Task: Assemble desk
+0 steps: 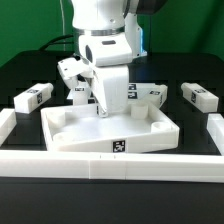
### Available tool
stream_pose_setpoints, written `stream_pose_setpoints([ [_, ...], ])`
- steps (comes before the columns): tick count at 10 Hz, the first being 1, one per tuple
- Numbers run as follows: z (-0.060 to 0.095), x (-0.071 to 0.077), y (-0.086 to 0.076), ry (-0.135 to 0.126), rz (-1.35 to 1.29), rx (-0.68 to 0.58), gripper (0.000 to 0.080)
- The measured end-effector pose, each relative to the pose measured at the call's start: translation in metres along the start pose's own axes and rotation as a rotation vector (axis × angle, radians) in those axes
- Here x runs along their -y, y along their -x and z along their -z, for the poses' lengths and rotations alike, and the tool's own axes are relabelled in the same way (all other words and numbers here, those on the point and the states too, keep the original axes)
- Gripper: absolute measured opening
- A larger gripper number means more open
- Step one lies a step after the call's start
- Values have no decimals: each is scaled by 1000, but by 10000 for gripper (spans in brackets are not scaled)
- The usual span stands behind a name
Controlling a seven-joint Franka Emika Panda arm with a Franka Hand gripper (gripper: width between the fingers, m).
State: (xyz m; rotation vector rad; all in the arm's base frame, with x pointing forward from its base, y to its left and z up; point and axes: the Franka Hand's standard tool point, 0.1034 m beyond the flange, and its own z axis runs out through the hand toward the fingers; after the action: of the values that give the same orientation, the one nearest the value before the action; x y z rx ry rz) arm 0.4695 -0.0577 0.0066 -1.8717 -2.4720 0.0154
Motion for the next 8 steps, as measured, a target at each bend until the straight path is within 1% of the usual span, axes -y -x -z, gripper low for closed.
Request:
stream_pose_setpoints([
  [4,0,0,0,0,-4,0,55],
  [6,0,-7,-9,4,-156,-1,55],
  [8,0,-11,-12,8,-248,-2,55],
])
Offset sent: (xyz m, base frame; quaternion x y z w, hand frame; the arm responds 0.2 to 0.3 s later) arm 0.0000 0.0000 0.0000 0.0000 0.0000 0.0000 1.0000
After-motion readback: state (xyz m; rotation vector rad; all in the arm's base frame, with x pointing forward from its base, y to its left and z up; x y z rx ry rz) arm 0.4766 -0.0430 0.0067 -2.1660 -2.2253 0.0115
